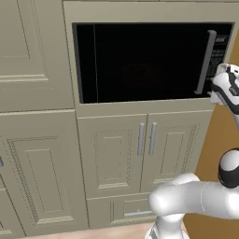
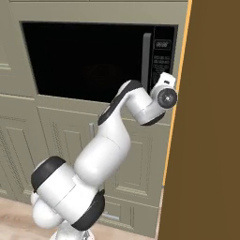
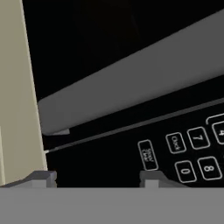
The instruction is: Remove the peach from the bowl and place it on the small plate. Then place the bowl with only the chicken drumstick in the microwave, close the door, and press the start button to microwave the chicken drumstick.
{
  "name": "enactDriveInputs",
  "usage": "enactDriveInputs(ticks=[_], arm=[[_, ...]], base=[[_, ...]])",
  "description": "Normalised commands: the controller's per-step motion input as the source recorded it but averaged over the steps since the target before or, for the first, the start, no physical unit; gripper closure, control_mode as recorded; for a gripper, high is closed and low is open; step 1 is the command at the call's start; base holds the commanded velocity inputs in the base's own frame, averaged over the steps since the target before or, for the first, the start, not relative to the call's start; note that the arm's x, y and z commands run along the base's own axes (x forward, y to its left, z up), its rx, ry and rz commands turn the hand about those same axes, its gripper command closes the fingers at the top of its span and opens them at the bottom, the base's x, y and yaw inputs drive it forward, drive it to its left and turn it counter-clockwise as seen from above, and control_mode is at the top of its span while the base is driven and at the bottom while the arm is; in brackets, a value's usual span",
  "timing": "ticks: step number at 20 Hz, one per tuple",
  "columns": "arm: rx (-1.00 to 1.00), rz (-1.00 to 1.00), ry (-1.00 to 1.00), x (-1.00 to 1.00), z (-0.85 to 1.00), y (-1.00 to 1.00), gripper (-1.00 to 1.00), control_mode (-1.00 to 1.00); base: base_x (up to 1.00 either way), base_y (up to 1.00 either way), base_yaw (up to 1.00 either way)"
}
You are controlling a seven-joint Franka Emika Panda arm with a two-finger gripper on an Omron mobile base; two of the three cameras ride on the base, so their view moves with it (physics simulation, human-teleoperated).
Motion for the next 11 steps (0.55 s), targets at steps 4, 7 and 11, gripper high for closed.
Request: enactDriveInputs(ticks=[4, 7, 11], arm=[[0.01, 0.00, 0.00, 0.10, -0.05, -0.26, -1.00, -1.00], [0.03, 0.00, 0.00, 0.02, -0.01, -0.46, -1.00, -1.00], [0.04, 0.00, 0.00, 0.00, -0.05, -0.60, -1.00, -1.00]], base=[[0.00, 0.00, 0.00], [0.00, 0.00, 0.00], [0.00, 0.00, 0.00]])
